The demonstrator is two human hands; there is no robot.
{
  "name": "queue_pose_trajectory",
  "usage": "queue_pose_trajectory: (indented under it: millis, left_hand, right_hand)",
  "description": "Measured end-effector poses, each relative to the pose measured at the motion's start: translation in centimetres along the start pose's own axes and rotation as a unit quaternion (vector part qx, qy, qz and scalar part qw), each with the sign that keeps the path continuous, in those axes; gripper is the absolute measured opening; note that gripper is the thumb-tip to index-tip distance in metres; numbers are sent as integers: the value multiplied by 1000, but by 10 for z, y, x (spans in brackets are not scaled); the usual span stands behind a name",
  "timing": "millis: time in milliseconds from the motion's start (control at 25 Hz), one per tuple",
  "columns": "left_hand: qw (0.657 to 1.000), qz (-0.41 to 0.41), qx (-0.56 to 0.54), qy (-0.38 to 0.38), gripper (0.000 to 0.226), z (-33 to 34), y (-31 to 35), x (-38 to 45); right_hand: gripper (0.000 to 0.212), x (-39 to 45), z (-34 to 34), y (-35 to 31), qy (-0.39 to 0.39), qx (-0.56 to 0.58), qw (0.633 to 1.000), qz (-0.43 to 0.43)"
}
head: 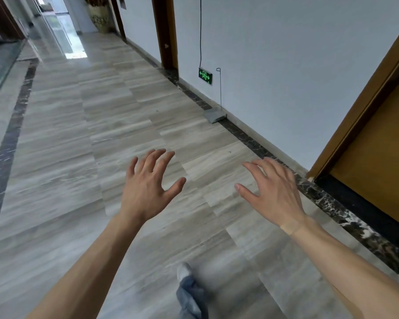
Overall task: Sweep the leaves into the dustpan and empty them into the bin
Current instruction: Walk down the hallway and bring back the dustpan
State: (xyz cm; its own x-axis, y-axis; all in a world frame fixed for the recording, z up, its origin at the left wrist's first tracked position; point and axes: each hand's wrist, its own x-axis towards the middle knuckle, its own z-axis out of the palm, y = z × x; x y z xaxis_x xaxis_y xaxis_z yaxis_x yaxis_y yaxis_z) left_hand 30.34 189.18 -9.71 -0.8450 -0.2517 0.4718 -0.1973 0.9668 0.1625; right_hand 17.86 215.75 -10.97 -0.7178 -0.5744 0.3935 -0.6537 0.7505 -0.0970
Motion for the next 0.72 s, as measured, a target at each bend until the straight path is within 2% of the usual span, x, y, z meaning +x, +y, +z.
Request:
queue_pose_trajectory:
  millis: [280,480,720]
  left_hand:
    - [999,10,-14,-29,67,111,-80,225]
    - [998,30,-32,-48,67,174,-119,355]
    - [997,35,-34,-54,68,276,-154,513]
  right_hand:
    - [61,229,89,42,0,-12,999,30]
    - [63,357,137,76,7,-5,999,47]
    - [59,520,227,144,28,-5,999,42]
